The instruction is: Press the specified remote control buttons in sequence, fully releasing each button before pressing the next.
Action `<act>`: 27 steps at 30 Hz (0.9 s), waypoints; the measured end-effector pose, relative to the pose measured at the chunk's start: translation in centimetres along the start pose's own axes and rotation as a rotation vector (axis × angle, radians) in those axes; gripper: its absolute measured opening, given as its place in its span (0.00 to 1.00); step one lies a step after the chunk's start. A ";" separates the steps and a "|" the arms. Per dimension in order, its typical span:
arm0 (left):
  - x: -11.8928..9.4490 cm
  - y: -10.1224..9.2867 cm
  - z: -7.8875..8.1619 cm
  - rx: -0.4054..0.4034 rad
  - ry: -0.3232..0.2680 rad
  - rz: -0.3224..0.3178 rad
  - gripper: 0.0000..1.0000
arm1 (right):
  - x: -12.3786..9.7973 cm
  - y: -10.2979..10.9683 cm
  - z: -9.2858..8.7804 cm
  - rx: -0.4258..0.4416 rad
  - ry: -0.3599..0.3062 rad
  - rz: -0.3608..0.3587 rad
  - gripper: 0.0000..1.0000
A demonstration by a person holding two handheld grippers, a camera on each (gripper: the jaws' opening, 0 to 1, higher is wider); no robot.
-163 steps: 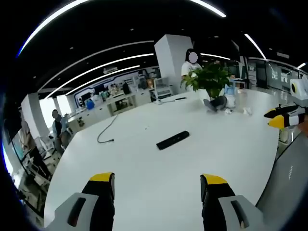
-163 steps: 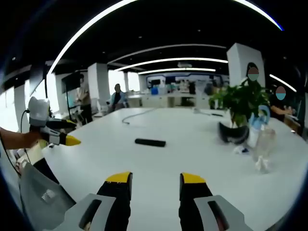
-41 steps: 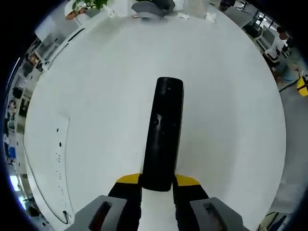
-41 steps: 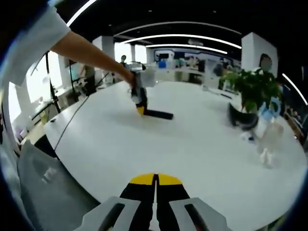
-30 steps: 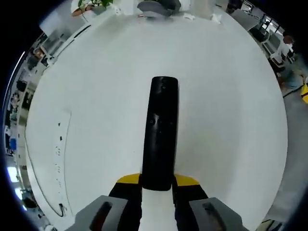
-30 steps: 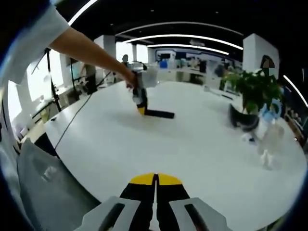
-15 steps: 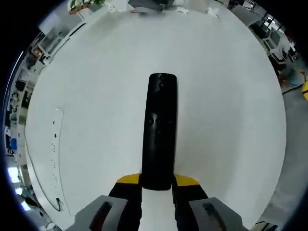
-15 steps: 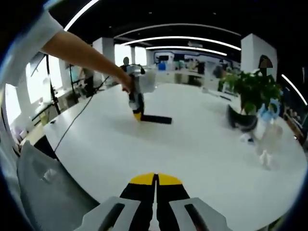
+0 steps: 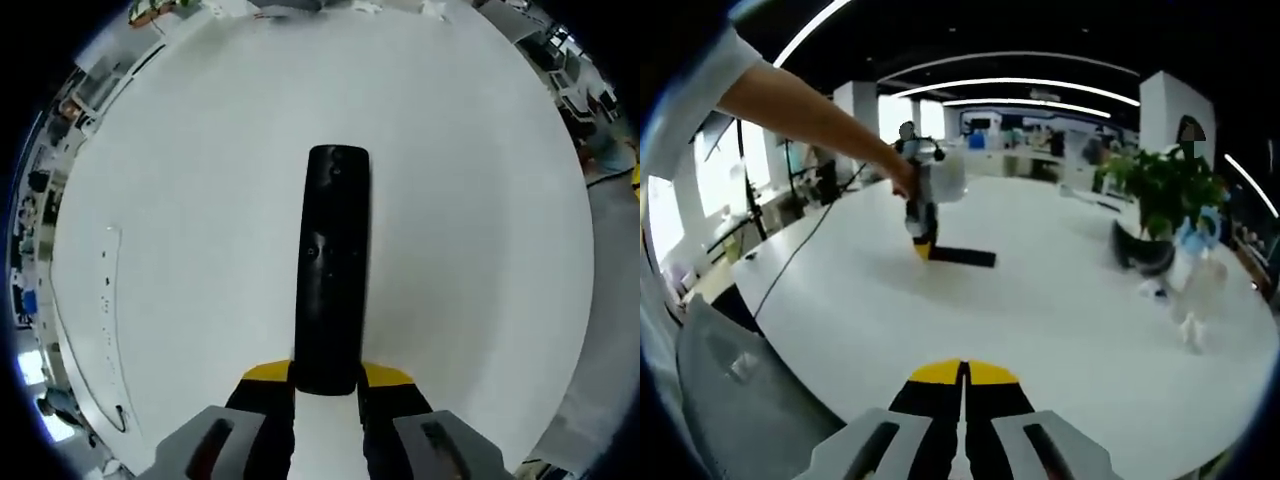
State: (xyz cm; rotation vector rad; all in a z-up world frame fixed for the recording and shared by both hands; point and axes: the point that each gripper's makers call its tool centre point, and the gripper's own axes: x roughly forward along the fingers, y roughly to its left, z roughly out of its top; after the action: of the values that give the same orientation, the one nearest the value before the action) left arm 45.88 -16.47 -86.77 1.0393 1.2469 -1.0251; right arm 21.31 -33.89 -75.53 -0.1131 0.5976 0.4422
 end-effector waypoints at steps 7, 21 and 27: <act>0.1 -0.8 -0.1 -0.022 -0.015 0.002 0.23 | 0.0 0.0 0.0 0.004 -0.002 -0.001 0.00; -0.1 -3.2 -0.3 -0.078 -0.049 0.007 0.23 | 0.1 0.3 0.1 -0.011 -0.004 0.012 0.00; -0.2 -4.1 -0.4 -0.113 -0.077 0.006 0.23 | 0.0 0.5 0.1 -0.021 -0.005 0.014 0.00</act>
State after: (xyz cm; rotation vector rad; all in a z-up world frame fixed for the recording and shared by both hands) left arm 41.82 -16.94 -86.81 0.9080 1.2238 -0.9703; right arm 21.17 -33.43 -75.43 -0.1276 0.5891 0.4627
